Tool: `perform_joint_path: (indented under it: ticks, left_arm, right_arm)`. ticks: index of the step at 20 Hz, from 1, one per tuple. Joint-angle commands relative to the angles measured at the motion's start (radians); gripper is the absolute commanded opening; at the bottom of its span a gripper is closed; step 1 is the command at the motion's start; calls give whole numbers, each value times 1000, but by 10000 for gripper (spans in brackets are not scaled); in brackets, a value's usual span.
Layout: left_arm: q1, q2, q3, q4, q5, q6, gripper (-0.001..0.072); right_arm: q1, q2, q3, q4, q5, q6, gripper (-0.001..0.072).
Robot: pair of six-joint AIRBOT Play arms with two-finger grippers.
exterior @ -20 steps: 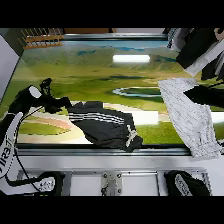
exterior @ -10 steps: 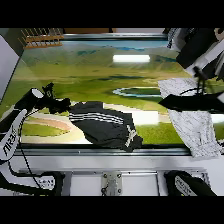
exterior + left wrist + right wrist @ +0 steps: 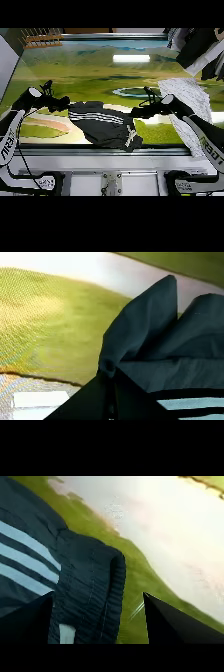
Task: Fold the clothes and pants, and hang the long-sleeved shirts on hangers.
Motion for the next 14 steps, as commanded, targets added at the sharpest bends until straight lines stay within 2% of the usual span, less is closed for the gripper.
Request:
perform_joint_path:
  ticks: [1,4,5,6,7,8,9,12,14]
  left_arm:
    - [0,4,0,-2,2,2,5]
    - [0,4,0,-2,3,2,5]
    - [0,4,0,-2,4,2,5]
    - [0,4,0,-1,4,2,5]
    - [0,4,0,-2,4,2,5]
    - [1,4,0,-2,3,2,5]
    - [1,5,0,-2,1,2,5]
    - [1,62,11,9,3,2,4]
    - [1,174,84,35,-10,2,4]
  right_arm:
    - [50,-104,41,36,-75,-29,594]
    - [68,-123,61,76,-74,-29,586]
    - [76,-124,64,80,-73,-29,524]
    - [85,-124,65,80,-70,-38,427]
    - [94,-124,65,80,-70,-53,361]
    - [103,-123,66,79,-70,-69,248]
    - [106,-122,69,79,-70,-83,36]
    - [93,-79,127,54,-55,-84,15]
    - [64,14,232,6,3,-83,15]
